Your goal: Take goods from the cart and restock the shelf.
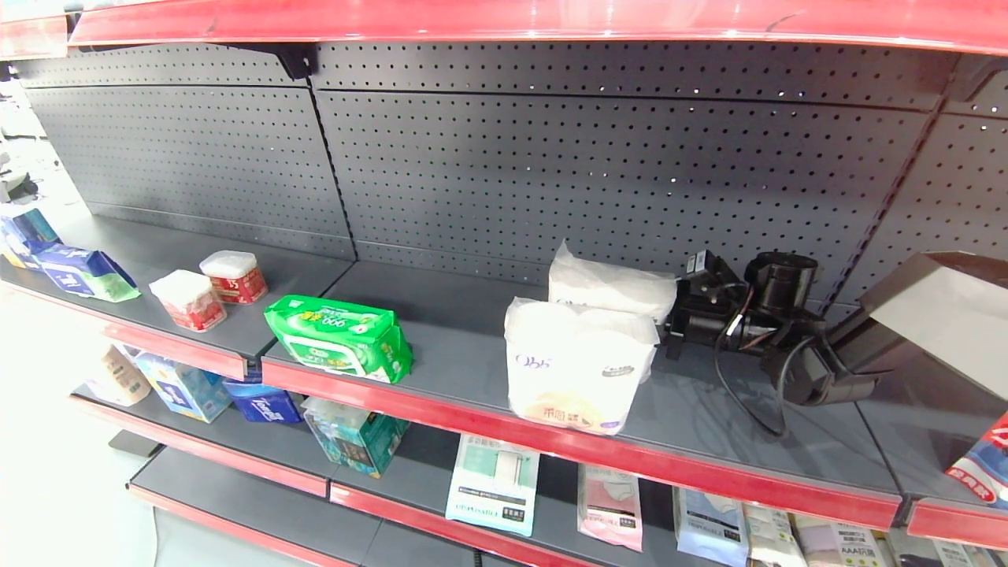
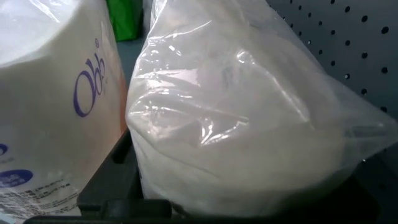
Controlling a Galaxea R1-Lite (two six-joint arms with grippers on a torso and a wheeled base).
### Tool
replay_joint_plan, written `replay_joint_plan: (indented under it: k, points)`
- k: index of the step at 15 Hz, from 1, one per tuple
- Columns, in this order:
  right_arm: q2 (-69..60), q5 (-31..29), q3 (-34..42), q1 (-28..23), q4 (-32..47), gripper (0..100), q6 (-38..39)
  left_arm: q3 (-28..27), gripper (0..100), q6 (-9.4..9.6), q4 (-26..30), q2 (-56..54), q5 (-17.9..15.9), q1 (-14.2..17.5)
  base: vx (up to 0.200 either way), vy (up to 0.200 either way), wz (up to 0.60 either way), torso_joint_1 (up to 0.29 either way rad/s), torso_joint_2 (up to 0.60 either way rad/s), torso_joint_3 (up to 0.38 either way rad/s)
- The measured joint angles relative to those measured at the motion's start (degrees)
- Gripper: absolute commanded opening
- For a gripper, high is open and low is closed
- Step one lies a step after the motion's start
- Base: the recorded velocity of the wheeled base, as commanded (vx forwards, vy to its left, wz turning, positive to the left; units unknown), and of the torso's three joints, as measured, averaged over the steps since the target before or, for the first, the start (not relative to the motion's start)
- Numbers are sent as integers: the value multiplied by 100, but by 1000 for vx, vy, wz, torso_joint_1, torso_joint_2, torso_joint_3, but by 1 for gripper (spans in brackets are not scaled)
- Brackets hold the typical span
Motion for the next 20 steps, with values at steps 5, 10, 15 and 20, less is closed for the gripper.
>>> replay_joint_plan:
  k: [5, 10, 15, 20]
  points:
    - [0, -5, 1, 9, 9, 100, 38, 0, 100, 0, 0, 0, -2, 0, 0, 0, 0, 0, 0, 0]
    - [-166, 26, 139, -91, 68, 100, 52, 0, 100, 2, 0, 0, -2, 2, 0, 0, 0, 0, 0, 0]
    - [-590, 12, 530, -315, 230, 100, 38, 0, 100, 2, 0, 0, 0, 0, 0, 0, 0, 0, 0, 0]
    - [-1182, 6, 1384, -650, 235, 100, 16, 0, 100, 2, 0, 0, 0, 2, 0, 0, 0, 0, 0, 0]
